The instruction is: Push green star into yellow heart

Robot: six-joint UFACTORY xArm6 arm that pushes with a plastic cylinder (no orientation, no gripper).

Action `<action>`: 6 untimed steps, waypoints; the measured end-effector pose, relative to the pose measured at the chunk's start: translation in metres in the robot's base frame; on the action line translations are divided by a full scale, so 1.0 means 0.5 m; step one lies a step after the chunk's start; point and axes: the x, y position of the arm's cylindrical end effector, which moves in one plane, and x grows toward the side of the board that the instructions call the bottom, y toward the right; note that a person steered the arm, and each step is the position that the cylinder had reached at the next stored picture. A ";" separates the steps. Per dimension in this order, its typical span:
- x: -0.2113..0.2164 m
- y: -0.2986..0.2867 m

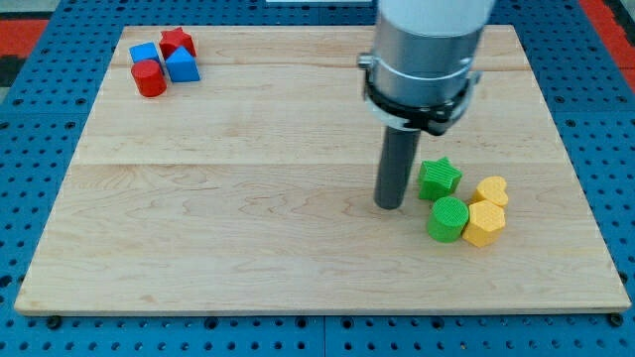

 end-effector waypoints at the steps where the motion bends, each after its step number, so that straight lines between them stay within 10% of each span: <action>1: -0.047 0.000; 6: -0.172 0.114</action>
